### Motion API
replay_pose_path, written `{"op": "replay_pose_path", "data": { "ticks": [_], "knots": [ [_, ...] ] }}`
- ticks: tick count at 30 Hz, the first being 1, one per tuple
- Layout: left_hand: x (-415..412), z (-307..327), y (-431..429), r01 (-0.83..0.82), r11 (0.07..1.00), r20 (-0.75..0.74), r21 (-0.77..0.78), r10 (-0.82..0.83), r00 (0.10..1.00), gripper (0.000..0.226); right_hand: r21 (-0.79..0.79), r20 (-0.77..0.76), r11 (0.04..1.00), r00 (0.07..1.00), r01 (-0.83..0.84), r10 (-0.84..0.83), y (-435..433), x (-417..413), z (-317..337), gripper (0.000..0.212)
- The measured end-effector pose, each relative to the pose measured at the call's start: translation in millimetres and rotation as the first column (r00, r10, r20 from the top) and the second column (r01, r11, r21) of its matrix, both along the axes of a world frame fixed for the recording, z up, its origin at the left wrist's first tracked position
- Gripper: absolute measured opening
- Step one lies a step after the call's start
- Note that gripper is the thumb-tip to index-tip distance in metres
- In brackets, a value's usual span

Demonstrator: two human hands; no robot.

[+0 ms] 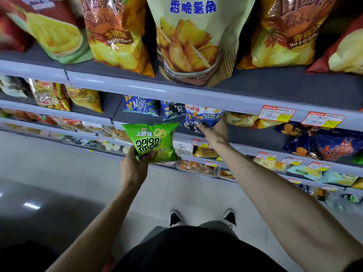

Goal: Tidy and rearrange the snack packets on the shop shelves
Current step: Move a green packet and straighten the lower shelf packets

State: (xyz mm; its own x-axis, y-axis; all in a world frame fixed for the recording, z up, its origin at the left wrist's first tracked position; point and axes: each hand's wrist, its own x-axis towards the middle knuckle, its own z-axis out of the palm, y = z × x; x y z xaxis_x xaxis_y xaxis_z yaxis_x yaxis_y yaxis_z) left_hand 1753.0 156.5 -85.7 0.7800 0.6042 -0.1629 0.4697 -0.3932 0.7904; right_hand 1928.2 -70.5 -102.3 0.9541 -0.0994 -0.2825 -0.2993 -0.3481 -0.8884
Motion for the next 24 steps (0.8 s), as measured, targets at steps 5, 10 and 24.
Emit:
{"op": "replay_pose_path", "data": {
  "ticks": [5,10,24],
  "knots": [
    [-9.1,1.0,6.0,0.007,1.0,-0.004,0.028,-0.007,1.0,0.033,-0.047,0.017,0.999,1.0,0.022,-0.021,8.8,9.2,-6.4,0.059],
    [-8.2,1.1,5.7,0.044,0.999,-0.002,0.016,-0.044,0.999,0.03,-0.079,0.042,0.996,0.998,0.041,-0.038,9.6,8.0,-9.0,0.058],
    [43.7,4.0,-68.4,0.255,0.967,-0.03,0.017,-0.254,0.967,0.037,-0.046,0.136,0.998,0.99,0.039,-0.032,-33.0,-77.7,-26.0,0.041]
  ]
}}
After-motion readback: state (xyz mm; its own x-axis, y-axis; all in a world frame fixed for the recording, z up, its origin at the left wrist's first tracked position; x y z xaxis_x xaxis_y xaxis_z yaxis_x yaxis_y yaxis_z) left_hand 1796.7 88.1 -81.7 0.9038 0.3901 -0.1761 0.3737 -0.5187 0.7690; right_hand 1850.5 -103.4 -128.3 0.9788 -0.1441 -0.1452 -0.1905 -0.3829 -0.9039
